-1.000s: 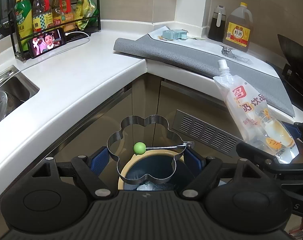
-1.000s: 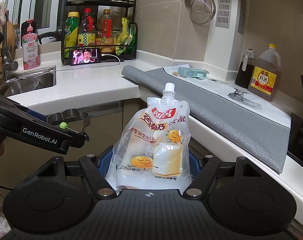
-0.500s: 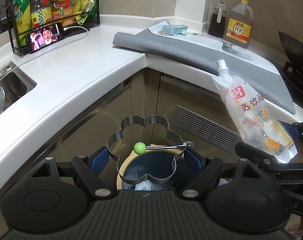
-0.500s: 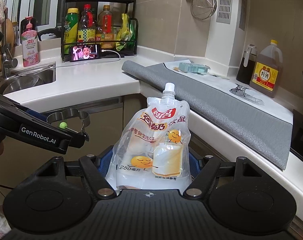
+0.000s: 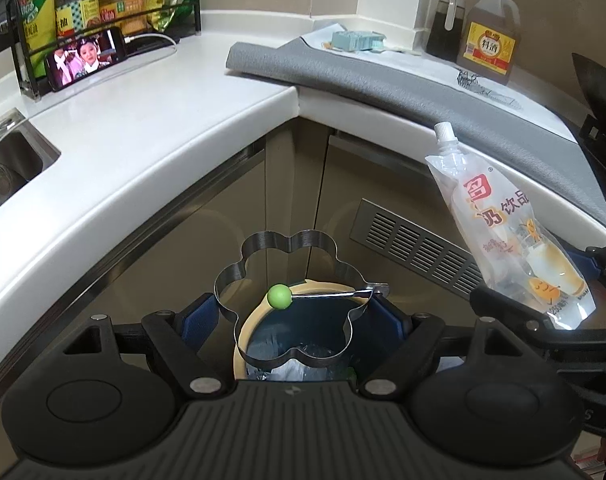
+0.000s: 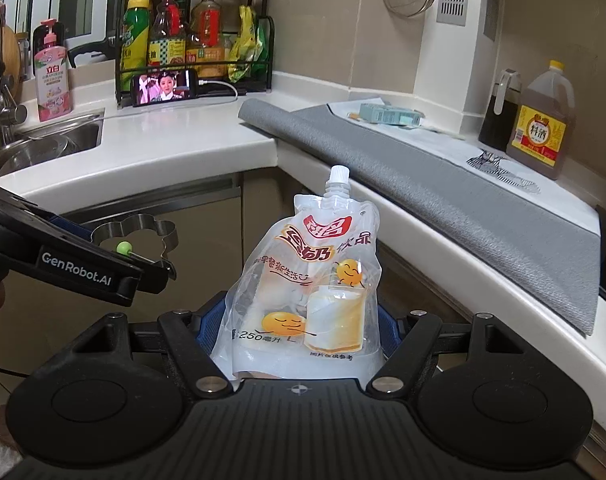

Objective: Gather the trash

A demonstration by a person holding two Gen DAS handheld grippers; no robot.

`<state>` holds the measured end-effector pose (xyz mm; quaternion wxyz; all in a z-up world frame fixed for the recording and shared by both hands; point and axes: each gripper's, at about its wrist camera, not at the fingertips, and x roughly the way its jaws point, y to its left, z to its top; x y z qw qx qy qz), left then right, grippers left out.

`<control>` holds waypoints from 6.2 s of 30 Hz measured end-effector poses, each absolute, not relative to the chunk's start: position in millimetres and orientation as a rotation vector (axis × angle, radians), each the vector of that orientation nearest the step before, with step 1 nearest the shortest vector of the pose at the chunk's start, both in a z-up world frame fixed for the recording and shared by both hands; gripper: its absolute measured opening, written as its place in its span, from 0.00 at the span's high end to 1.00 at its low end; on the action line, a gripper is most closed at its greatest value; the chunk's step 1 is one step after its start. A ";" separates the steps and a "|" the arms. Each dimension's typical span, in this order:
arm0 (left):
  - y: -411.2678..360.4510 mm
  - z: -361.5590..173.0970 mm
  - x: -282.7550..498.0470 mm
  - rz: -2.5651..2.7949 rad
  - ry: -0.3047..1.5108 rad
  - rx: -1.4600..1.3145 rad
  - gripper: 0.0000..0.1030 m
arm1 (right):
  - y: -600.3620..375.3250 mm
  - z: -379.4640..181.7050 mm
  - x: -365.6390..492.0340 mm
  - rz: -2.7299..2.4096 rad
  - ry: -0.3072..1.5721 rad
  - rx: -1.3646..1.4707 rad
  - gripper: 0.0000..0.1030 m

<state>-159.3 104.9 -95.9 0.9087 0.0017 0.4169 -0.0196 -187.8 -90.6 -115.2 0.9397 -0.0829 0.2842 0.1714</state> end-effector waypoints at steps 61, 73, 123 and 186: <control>100.8 -284.2 -40.4 -0.044 1.361 -0.062 0.17 | -56.4 -296.6 -62.8 0.401 1.152 -0.162 0.26; 95.5 -314.5 -24.9 -0.023 1.427 -0.029 0.17 | -41.8 -326.0 -44.4 0.382 1.232 -0.178 0.26; 93.1 -308.4 -26.0 -0.036 1.483 0.002 0.00 | -42.0 -280.8 -55.1 0.352 1.166 -0.179 0.09; 72.8 -166.9 -126.2 0.014 1.037 0.208 0.00 | -75.3 -194.2 -146.9 0.297 0.825 -0.179 0.05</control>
